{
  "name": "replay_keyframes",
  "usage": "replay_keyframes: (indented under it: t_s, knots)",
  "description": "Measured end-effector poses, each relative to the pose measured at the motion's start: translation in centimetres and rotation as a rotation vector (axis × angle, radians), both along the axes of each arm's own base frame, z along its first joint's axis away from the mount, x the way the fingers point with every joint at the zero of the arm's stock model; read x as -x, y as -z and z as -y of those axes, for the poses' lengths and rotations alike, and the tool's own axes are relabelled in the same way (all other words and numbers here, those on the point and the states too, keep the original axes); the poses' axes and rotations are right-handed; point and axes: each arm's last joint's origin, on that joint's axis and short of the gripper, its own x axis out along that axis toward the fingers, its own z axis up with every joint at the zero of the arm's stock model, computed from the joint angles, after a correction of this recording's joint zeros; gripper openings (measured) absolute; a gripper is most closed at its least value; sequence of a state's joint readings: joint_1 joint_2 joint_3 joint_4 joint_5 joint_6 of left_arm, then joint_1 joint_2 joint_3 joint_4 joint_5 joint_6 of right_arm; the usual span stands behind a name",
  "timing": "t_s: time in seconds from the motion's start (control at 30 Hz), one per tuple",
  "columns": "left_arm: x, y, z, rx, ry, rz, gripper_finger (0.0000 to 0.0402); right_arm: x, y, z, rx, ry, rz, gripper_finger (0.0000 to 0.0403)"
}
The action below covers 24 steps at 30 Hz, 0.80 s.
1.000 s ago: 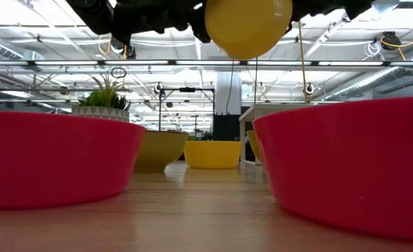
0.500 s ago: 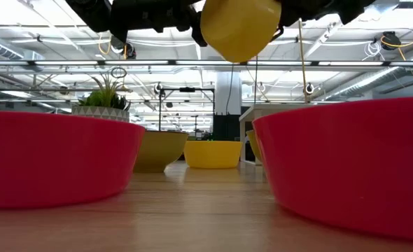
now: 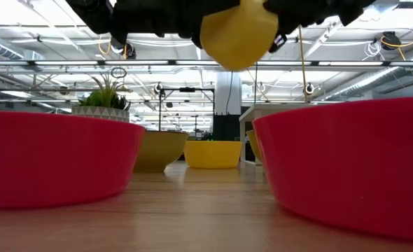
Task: Pick & Place Mini bowls
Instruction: Put the yellow bowl on the shelf
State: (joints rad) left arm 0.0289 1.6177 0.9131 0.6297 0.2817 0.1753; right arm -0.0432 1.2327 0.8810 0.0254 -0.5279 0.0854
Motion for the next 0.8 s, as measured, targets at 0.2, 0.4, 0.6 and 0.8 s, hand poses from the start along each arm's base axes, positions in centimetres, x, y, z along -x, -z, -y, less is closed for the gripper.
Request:
replay_keyframes:
  t_s: [0.2,0.4,0.6,0.8]
  knots:
    - [0.1,0.5,-0.8,0.047,0.024,-0.055,0.0390,0.5,1.0,0.3,-0.073,0.039,-0.164,0.0000]
    - [0.5,0.9,-0.2,0.070,0.261,-0.112,0.0390,1.0,1.8,0.7,-0.069,0.057,-0.248,0.0000]
    - [0.4,0.9,-0.3,0.061,0.215,-0.117,0.0390,1.1,1.9,0.8,-0.076,0.098,-0.271,0.0000]
    - [0.3,1.0,-0.7,0.051,0.084,-0.118,0.0390,3.1,1.0,2.1,0.017,0.333,-0.310,0.0000]
